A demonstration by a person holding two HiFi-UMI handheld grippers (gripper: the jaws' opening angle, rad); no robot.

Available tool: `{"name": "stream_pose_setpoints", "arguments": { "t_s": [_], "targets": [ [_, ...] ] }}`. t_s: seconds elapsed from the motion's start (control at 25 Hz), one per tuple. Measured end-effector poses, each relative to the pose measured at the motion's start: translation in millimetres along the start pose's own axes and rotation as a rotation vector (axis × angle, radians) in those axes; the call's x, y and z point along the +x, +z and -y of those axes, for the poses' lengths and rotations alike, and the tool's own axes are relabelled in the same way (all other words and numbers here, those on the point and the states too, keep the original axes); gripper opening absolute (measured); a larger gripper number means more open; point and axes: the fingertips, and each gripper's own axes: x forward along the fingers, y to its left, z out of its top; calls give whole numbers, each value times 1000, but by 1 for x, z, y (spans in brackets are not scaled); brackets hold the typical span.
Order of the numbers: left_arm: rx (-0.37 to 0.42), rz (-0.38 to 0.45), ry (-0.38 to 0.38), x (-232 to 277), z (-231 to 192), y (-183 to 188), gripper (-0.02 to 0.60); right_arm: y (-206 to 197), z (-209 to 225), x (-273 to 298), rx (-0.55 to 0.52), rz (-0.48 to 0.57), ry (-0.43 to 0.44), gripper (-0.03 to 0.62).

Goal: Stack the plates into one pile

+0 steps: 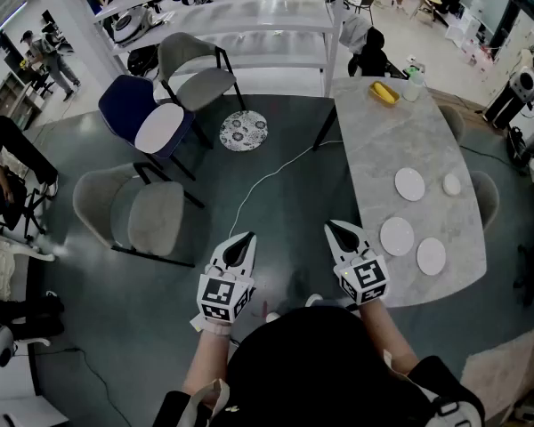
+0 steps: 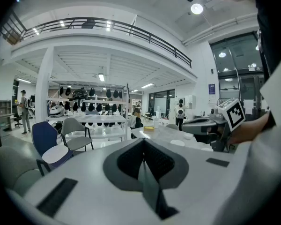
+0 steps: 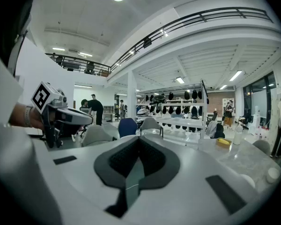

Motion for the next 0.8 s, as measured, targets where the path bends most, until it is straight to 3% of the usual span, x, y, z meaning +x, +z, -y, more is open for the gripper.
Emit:
{"name": "stream_pose_setpoints", "arguments": {
  "t_s": [0.44, 0.8],
  "targets": [
    [-6, -36, -34, 73, 41, 8, 8, -5, 71, -27, 2, 26, -51, 17],
    [8, -97, -95, 148, 88, 18, 8, -13, 154, -44, 100, 27, -107, 17]
  ]
}}
